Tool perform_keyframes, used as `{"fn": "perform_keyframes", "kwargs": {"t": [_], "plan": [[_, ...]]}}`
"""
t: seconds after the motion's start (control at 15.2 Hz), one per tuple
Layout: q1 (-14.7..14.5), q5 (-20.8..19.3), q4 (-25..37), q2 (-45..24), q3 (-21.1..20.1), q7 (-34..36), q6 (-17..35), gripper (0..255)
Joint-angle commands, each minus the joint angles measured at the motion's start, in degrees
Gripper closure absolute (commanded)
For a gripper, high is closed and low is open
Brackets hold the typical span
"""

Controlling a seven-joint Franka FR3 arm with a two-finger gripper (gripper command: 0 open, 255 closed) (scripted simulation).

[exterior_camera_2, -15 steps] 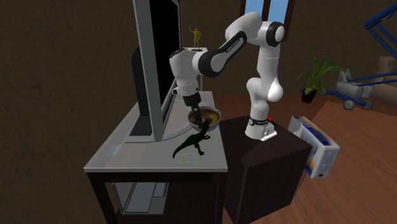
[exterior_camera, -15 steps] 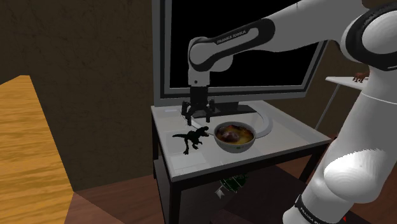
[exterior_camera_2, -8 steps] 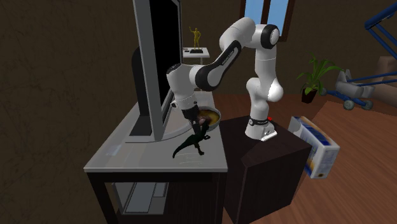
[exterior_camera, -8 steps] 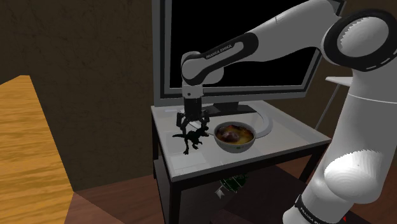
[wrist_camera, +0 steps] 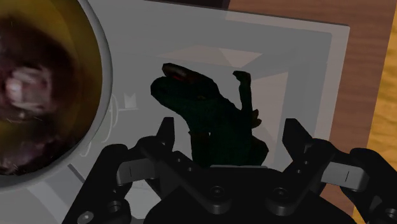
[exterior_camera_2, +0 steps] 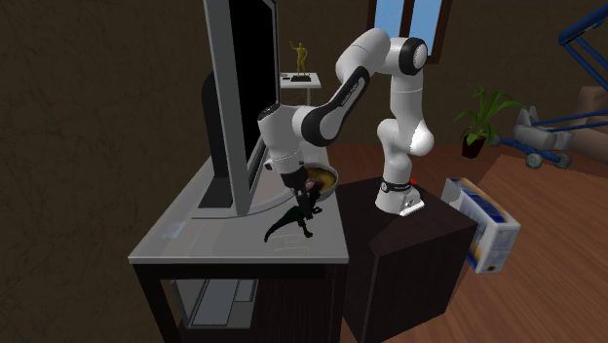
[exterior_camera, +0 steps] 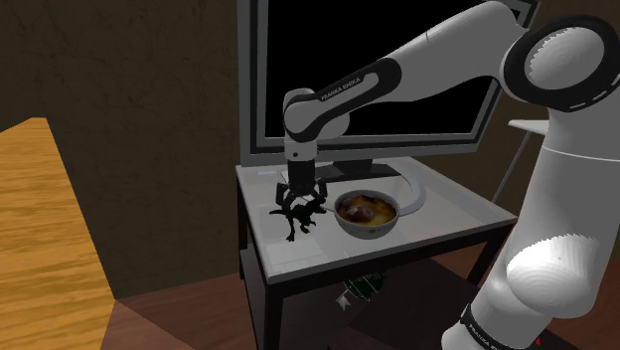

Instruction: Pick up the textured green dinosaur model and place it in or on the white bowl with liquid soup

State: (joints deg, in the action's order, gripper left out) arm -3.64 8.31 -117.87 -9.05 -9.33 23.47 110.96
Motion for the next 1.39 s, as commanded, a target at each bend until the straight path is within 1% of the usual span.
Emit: {"fn": "perform_keyframes", "kwargs": {"t": [0.0,0.07,0.13,0.73,1.32], "plan": [[0.0,0.0,0.0,0.0,0.0,0.0,0.0,0],[0.0,0.0,0.0,0.0,0.0,0.0,0.0,0],[0.0,0.0,0.0,0.0,0.0,0.0,0.0,255],[0.0,0.0,0.0,0.0,0.0,0.0,0.0,255],[0.2,0.2,3.3,3.1,0.0,0.6,-6.4,255]]}}
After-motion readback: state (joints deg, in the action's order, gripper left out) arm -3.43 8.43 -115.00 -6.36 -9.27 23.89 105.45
